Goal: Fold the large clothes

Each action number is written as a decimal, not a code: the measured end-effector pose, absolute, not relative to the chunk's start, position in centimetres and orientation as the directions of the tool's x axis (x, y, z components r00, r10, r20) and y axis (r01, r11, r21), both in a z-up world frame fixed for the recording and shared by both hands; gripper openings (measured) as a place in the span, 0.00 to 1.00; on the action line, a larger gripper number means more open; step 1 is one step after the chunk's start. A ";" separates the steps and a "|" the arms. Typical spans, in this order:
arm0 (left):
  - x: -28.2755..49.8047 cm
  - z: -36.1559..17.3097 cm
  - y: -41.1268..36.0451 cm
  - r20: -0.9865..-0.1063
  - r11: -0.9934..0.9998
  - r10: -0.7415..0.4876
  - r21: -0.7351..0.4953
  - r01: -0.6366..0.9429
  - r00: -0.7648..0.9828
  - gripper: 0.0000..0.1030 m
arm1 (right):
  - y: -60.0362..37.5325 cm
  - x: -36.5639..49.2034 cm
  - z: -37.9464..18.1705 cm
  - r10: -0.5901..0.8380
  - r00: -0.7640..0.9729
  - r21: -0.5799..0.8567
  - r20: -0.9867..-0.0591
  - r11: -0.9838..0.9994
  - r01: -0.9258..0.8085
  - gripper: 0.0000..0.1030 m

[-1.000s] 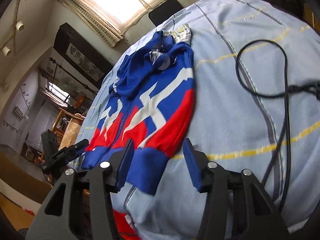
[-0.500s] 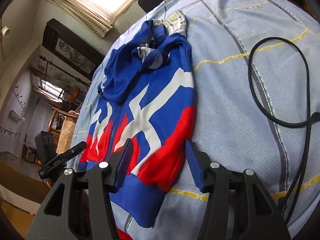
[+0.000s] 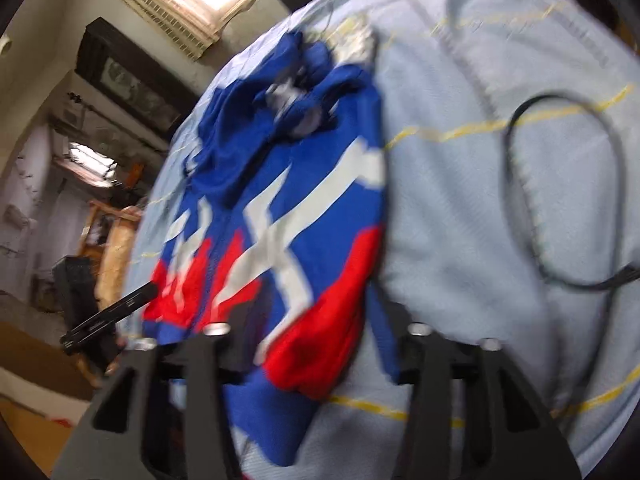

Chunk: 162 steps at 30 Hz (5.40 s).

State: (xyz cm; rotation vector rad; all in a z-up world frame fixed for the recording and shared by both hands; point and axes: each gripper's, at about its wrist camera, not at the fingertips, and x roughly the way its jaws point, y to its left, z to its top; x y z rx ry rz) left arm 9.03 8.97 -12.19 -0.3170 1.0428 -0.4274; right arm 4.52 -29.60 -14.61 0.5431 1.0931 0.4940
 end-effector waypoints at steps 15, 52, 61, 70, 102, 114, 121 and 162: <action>6.1 -12.6 9.5 -0.744 0.863 -0.505 -0.440 0.247 0.438 0.41 | -27.4 0.6 -14.1 0.585 0.405 0.544 -0.703 0.808 -0.224 0.36; 20.2 -1.4 9.3 -0.653 0.909 -0.412 -0.344 0.236 0.635 0.13 | -29.8 17.8 -5.1 0.701 0.581 0.773 -0.414 0.607 -0.182 0.18; 30.6 -6.8 8.6 -0.730 0.916 -0.375 -0.387 0.107 0.572 0.13 | -29.8 27.7 -11.0 0.671 0.568 0.808 -0.477 0.589 -0.017 0.18; 32.9 -11.2 9.3 -0.744 0.886 -0.431 -0.456 0.084 0.511 0.16 | -28.8 30.2 -15.3 0.667 0.512 0.788 -0.541 0.615 0.033 0.21; 26.1 -7.3 8.8 -0.672 0.892 -0.449 -0.305 0.333 0.589 0.80 | -30.8 23.8 -10.3 0.598 0.622 0.705 -0.505 0.702 -0.103 0.64; 33.2 -9.0 7.7 -0.692 0.900 -0.436 -0.351 0.259 0.576 0.80 | -26.5 29.4 -11.5 0.450 0.581 0.460 -0.679 0.877 -0.142 0.64; 34.1 -10.8 8.3 -0.671 0.867 -0.494 -0.423 0.262 0.553 0.63 | -27.3 30.2 -13.3 0.510 0.576 0.536 -0.639 0.832 -0.143 0.60; 37.0 -11.7 10.8 -0.755 0.954 -0.277 -0.290 0.077 0.595 0.53 | -27.8 35.3 -14.0 0.415 0.601 0.530 -0.683 0.848 0.017 0.22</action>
